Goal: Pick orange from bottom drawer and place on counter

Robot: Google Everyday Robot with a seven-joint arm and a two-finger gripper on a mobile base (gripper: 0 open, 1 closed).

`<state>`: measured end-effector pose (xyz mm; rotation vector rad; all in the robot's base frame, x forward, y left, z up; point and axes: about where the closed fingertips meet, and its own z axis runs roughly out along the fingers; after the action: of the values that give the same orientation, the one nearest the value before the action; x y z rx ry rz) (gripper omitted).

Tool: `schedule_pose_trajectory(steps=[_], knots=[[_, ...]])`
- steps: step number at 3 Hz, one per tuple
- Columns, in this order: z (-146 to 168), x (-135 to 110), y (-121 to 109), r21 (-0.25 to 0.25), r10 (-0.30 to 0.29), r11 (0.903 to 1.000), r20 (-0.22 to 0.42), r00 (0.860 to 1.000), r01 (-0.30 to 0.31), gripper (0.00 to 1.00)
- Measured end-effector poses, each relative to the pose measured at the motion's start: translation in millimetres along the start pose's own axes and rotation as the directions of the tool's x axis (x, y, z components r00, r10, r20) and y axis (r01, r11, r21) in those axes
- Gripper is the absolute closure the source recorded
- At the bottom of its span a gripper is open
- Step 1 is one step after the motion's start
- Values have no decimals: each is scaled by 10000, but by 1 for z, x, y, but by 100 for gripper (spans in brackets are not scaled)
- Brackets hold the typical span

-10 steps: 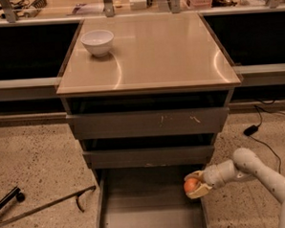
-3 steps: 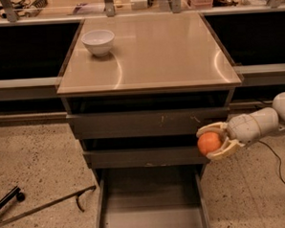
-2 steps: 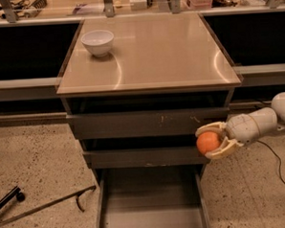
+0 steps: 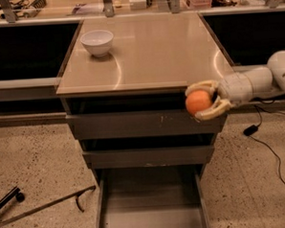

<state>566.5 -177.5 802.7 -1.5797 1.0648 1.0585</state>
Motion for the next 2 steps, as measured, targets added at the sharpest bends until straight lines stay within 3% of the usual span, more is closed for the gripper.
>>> schedule_pose_trajectory(steps=[1,2], knots=[[5,-71,-46,259,-1232,9923,827,9889,1214,100],[3,-137,-65,511,-2135,9767,1281,9685,2085,100]])
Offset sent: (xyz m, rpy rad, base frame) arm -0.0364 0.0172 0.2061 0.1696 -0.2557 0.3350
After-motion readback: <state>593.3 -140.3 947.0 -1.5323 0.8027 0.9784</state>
